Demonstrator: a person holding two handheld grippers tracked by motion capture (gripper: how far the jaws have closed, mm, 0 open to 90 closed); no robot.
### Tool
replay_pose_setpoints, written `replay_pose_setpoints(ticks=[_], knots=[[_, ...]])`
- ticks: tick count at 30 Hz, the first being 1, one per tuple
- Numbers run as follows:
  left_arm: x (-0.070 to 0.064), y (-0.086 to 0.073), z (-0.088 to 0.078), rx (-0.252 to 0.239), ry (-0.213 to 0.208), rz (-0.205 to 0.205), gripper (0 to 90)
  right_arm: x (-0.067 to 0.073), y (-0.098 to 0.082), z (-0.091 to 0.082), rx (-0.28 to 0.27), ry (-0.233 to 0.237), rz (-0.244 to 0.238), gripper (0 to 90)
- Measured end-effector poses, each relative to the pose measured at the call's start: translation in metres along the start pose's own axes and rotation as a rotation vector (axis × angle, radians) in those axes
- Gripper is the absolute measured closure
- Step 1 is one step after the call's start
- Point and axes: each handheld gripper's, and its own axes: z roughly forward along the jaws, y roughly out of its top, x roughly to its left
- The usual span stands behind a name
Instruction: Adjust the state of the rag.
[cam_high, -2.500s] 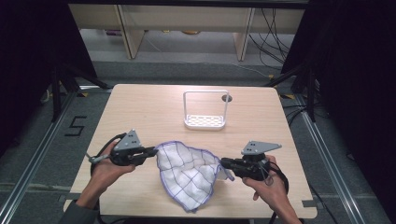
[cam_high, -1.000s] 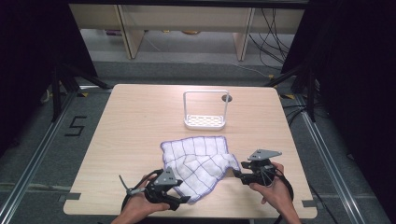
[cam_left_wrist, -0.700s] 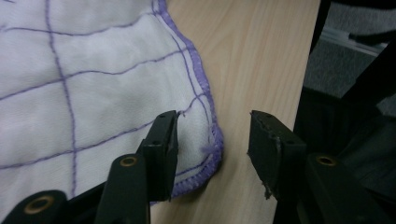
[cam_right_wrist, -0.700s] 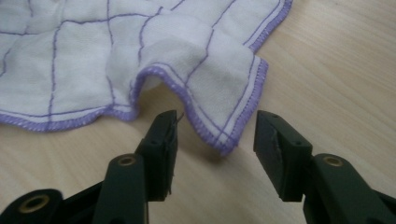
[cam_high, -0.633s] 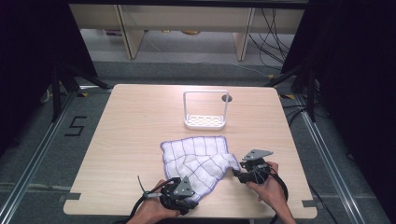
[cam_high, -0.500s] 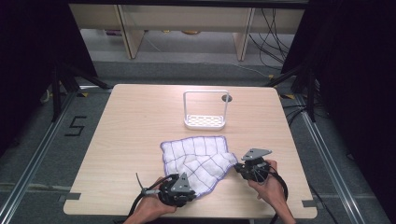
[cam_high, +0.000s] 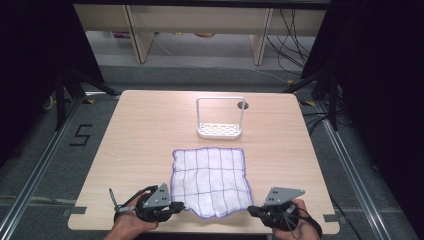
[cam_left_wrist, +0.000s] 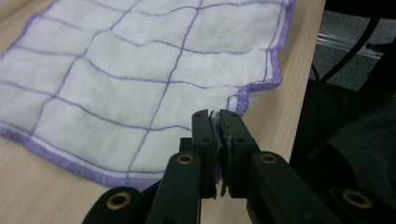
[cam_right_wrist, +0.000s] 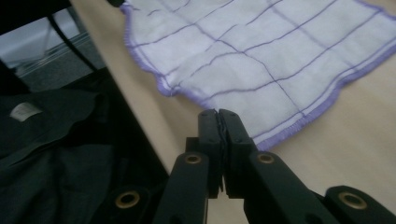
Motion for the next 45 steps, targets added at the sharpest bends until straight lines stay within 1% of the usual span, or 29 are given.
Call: replay_pose_setpoints(ticks=[2,3,5,6,7,8,10,11,12,13,16,19,20,23,26,29,30,32,33,35,36,38,39,40,41,42,43,44,45], knots=[[0.0,-0.009,0.003,0.021,0.003,-0.024,84.8,0.007,-0.004,0.004,0.021,0.022,-0.007,88.5],[0.001,-0.012,0.004,0.048,0.007,-0.018,84.5,0.01,-0.007,0.01,0.024,0.025,-0.014,87.0],[0.004,-0.016,0.008,0.061,0.011,-0.048,83.0,0.01,-0.008,0.016,0.052,0.055,-0.01,84.4],[0.005,-0.016,0.009,0.049,0.007,-0.053,81.8,0.008,-0.008,0.018,0.057,0.051,-0.013,83.4],[0.007,-0.015,0.007,0.07,0.0,-0.042,77.3,0.007,-0.007,0.019,0.049,0.036,0.002,81.6],[0.006,-0.014,0.007,0.056,-0.007,-0.079,70.0,0.005,-0.006,0.018,0.052,0.032,0.009,80.3],[0.009,-0.013,0.002,0.048,-0.011,-0.074,64.5,-0.002,-0.003,0.015,0.019,0.008,0.018,76.2],[0.009,-0.012,0.001,0.019,-0.011,-0.108,61.0,-0.006,0.0,0.014,0.012,-0.003,0.035,75.1],[0.012,-0.011,-0.004,0.01,0.002,-0.122,57.3,-0.011,0.001,0.013,0.004,-0.011,0.021,73.5],[0.016,-0.011,-0.007,-0.014,0.011,-0.14,51.9,-0.019,0.004,0.013,-0.01,-0.027,0.033,71.3],[0.029,-0.01,-0.017,-0.073,0.051,-0.223,47.7,-0.036,0.012,0.016,-0.027,-0.072,0.073,66.5],[0.047,-0.009,-0.02,-0.076,0.086,-0.247,45.4,-0.052,0.02,0.022,-0.045,-0.096,0.087,61.3],[0.053,-0.007,-0.02,-0.073,0.103,-0.25,44.4,-0.058,0.023,0.025,-0.048,-0.111,0.107,60.0],[0.072,-0.005,-0.015,-0.073,0.148,-0.266,43.6,-0.074,0.031,0.032,-0.07,-0.147,0.104,54.0],[0.086,-0.003,-0.01,-0.07,0.173,-0.299,42.4,-0.087,0.035,0.04,-0.079,-0.173,0.126,49.8],[0.097,0.0,-0.003,-0.078,0.189,-0.321,41.2,-0.099,0.039,0.047,-0.085,-0.177,0.163,46.2],[0.099,0.002,-0.001,-0.085,0.2,-0.336,40.6,-0.1,0.041,0.049,-0.083,-0.173,0.2,44.7],[0.107,0.004,0.003,-0.074,0.204,-0.333,39.0,-0.109,0.043,0.052,-0.094,-0.195,0.173,43.3],[0.109,0.005,0.005,-0.077,0.211,-0.342,37.6,-0.113,0.047,0.054,-0.098,-0.195,0.19,41.8],[0.116,0.006,0.009,-0.078,0.22,-0.356,35.5,-0.118,0.051,0.056,-0.096,-0.197,0.195,40.4],[0.121,0.007,0.011,-0.066,0.234,-0.36,34.0,-0.122,0.052,0.058,-0.097,-0.204,0.177,39.6],[0.129,0.008,0.015,-0.054,0.259,-0.365,31.8,-0.127,0.057,0.062,-0.084,-0.201,0.2,38.1],[0.134,0.009,0.017,-0.043,0.272,-0.364,31.5,-0.132,0.058,0.067,-0.103,-0.216,0.185,37.0],[0.137,0.009,0.018,-0.044,0.287,-0.361,31.6,-0.134,0.06,0.068,-0.085,-0.202,0.198,36.7],[0.143,0.01,0.021,-0.041,0.29,-0.367,31.9,-0.136,0.062,0.07,-0.089,-0.195,0.208,36.6],[0.148,0.011,0.022,-0.028,0.289,-0.362,32.3,-0.141,0.064,0.072,-0.092,-0.202,0.181,36.5],[0.152,0.012,0.024,-0.03,0.297,-0.372,32.3,-0.144,0.066,0.075,-0.091,-0.202,0.18,35.8],[0.154,0.013,0.025,-0.039,0.299,-0.373,32.5,-0.145,0.068,0.078,-0.084,-0.199,0.203,35.2],[0.158,0.014,0.026,-0.037,0.289,-0.377,33.2,-0.147,0.07,0.08,-0.084,-0.202,0.188,35.2]])
